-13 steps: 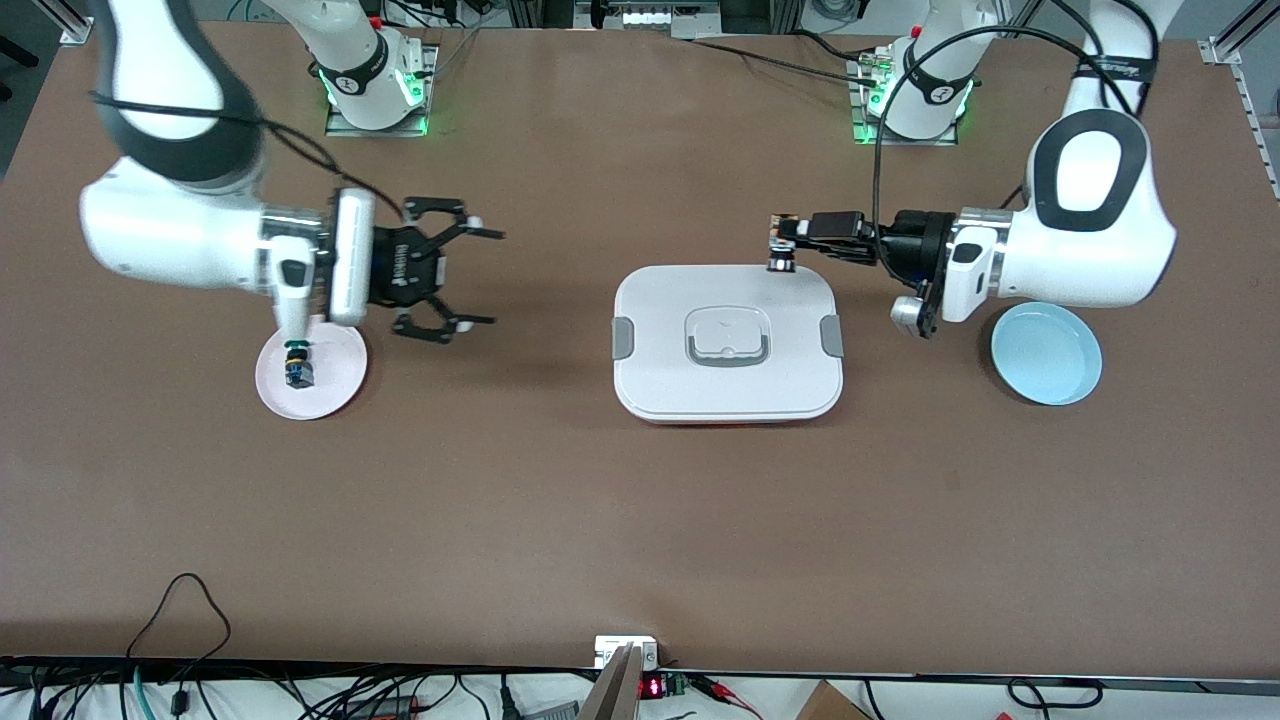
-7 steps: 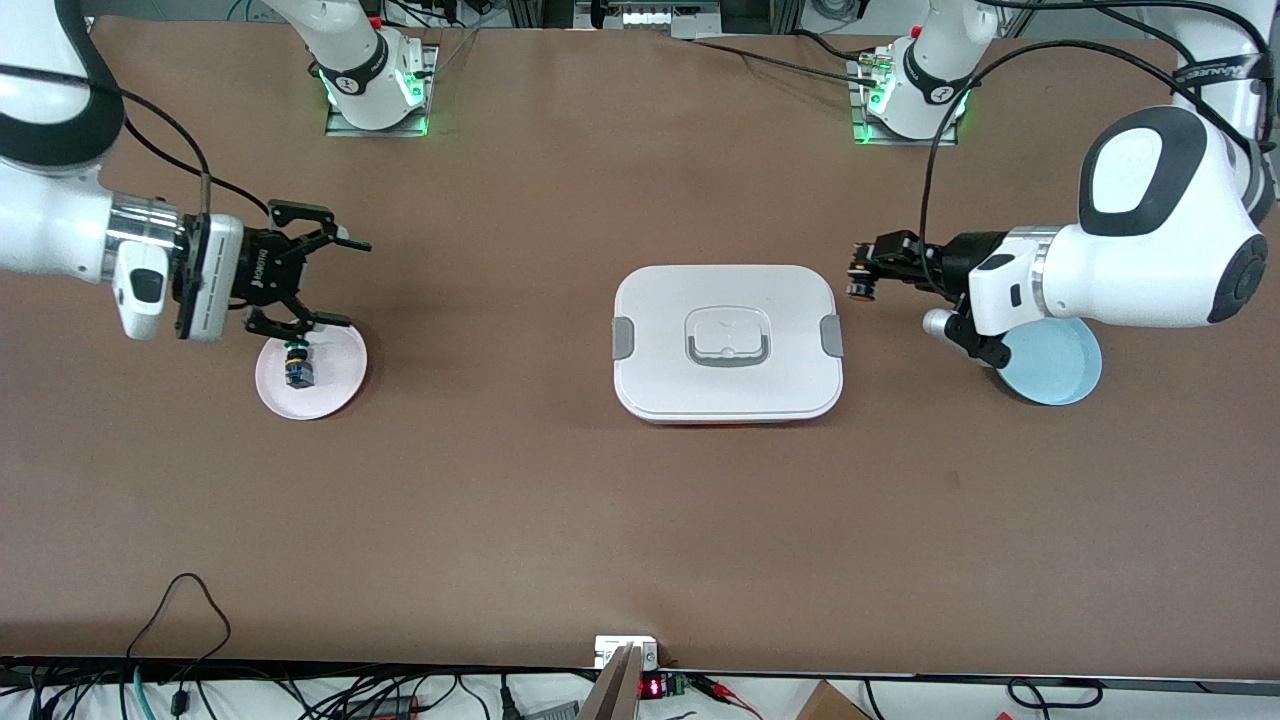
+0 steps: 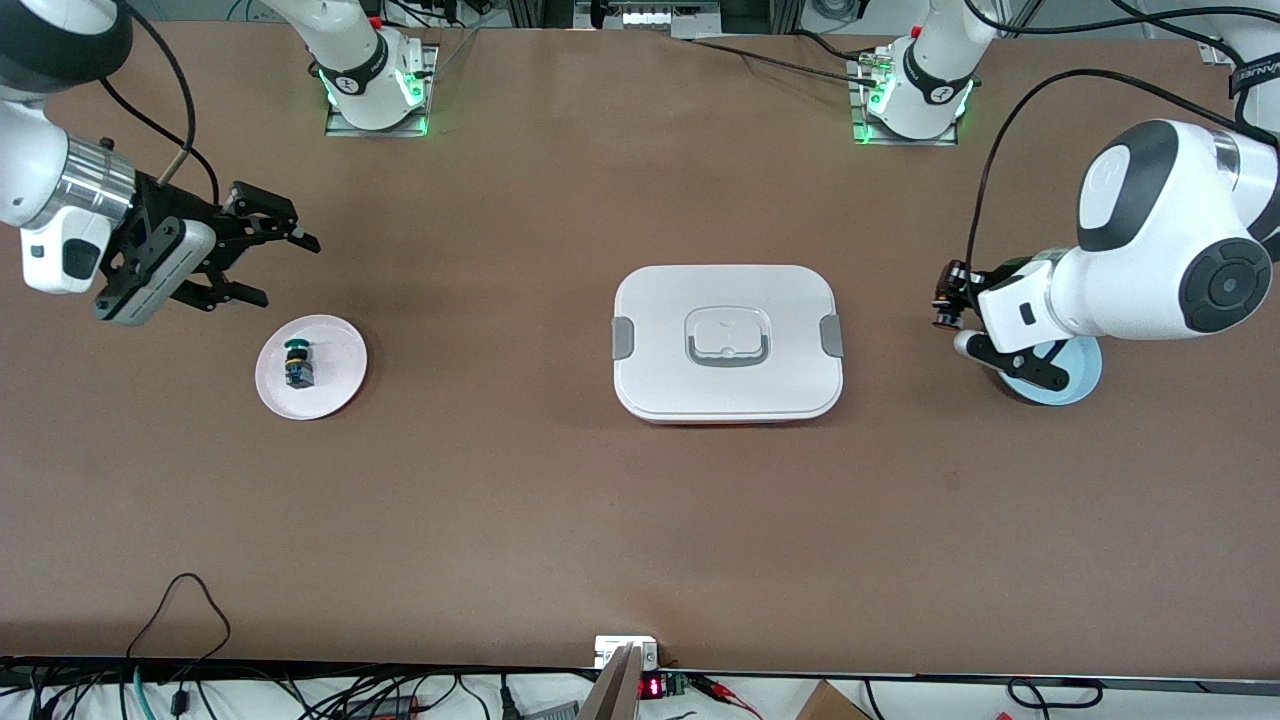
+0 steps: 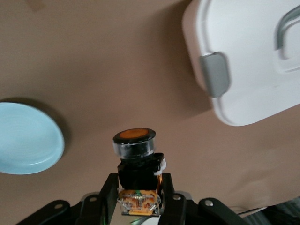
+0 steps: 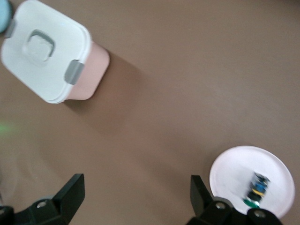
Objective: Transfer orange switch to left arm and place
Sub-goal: 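Carry the switch to the blue dish while the right gripper withdraws, then lower the switch onto the blue dish and open the left gripper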
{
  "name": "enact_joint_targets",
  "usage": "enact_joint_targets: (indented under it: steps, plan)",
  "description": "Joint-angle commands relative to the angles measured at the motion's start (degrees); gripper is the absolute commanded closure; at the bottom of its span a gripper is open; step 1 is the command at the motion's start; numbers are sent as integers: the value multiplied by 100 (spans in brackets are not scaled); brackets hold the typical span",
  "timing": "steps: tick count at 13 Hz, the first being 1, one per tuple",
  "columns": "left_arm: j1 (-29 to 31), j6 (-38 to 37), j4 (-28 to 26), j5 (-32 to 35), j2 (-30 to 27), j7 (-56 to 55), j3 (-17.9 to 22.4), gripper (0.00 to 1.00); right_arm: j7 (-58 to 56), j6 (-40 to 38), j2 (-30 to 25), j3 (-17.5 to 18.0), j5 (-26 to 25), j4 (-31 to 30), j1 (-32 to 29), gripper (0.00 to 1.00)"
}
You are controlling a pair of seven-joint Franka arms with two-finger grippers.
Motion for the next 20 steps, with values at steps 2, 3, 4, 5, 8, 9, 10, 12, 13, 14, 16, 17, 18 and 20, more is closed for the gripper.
enact_joint_targets:
  steps: [2, 3, 4, 5, 8, 9, 10, 12, 13, 14, 16, 17, 18, 20]
  plan:
    - [616, 450, 188, 449, 479, 1539, -5, 71, 1582, -246, -259, -21, -977, 72, 337, 0]
    - [827, 669, 144, 571, 610, 1988, -5, 71, 1995, -282, -268, -13, -1214, 72, 373, 0]
    - [951, 845, 109, 728, 699, 2297, -14, 71, 2260, -283, -277, 22, -1460, 72, 373, 0]
    - [1117, 925, 100, 817, 821, 2657, -5, 71, 2350, -283, -268, 66, -1697, 176, 373, 0]
    - [1391, 1163, 82, 1414, 1085, 3799, -14, 71, 2386, -142, 21, 93, -2041, 493, 356, 0]
    - [1540, 1216, -5, 1433, 1130, 4090, -5, 71, 2395, -46, 48, 102, -2086, 494, 355, 0]
    - [1593, 1277, -136, 1442, 1122, 4285, -5, 71, 2395, -45, 66, 102, -2086, 485, 355, 0]
    - [1707, 1601, -400, 1608, 1104, 4768, -5, 71, 2412, -62, 75, 76, -2095, 485, 364, 0]
    - [1795, 1777, -506, 1626, 1095, 5014, -5, 71, 2560, -63, 66, 84, -2104, 485, 373, 0]
    - [1857, 1944, -646, 1627, 1086, 5321, -5, 72, 2692, -80, 66, 84, -2104, 476, 373, 0]
    - [2172, 2461, -1032, 1635, 1086, 5848, -23, 72, 2738, -116, 83, 84, -2104, 476, 373, 0]
    - [2270, 2960, -1339, 1635, 1078, 6112, -40, 72, 2738, -89, 92, 84, -2104, 485, 364, 0]
    - [2340, 3391, -1585, 1635, 1043, 6358, -40, 72, 2729, -72, 92, 84, -2095, 493, 338, 0]
    - [2411, 3545, -1675, 1635, 1051, 6571, -58, 72, 2746, -45, 118, 84, -2165, 502, 329, 0]
